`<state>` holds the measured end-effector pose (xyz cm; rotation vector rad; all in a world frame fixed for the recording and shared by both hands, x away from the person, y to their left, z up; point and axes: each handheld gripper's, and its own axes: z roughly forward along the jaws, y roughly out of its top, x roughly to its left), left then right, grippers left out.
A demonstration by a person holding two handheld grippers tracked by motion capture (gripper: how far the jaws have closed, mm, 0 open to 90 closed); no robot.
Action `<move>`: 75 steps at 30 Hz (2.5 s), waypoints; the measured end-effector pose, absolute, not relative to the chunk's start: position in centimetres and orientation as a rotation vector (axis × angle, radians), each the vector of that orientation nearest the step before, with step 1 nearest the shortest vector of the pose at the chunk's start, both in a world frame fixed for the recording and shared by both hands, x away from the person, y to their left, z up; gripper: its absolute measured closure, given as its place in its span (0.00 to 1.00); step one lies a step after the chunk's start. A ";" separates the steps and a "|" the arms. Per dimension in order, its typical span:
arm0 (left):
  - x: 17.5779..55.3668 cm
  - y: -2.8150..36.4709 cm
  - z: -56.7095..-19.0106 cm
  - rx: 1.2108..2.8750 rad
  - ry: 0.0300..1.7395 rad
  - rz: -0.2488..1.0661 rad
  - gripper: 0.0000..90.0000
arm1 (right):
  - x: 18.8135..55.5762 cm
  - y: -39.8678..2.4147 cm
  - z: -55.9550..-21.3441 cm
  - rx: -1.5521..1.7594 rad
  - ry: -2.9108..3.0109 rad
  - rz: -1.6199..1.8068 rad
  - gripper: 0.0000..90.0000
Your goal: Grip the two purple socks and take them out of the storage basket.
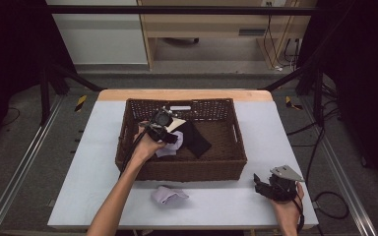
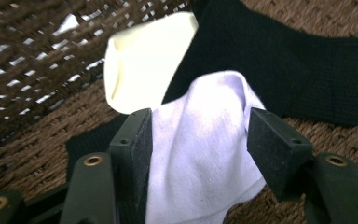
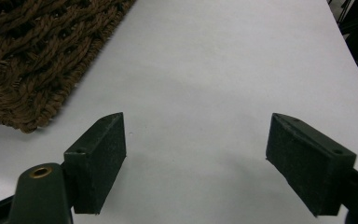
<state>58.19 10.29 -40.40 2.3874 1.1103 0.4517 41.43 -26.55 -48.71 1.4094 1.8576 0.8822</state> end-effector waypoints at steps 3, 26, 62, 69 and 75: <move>58.4 10.1 -40.8 2.429 1.126 0.447 0.46 | 41.4 -26.5 -48.7 1.409 1.857 0.885 0.22; 58.3 10.4 -41.2 2.435 1.161 0.317 0.95 | 41.5 -26.5 -48.7 1.402 1.873 0.883 0.22; 48.8 16.8 -30.2 1.691 0.872 0.551 0.96 | 41.5 -26.4 -48.8 1.405 1.872 0.879 0.21; 46.1 17.5 -28.8 1.648 0.815 0.558 0.96 | 41.4 -26.4 -48.7 1.402 1.869 0.882 0.21; 44.3 18.2 -28.1 1.627 0.774 0.562 0.95 | 41.4 -26.6 -48.7 1.404 1.856 0.895 0.21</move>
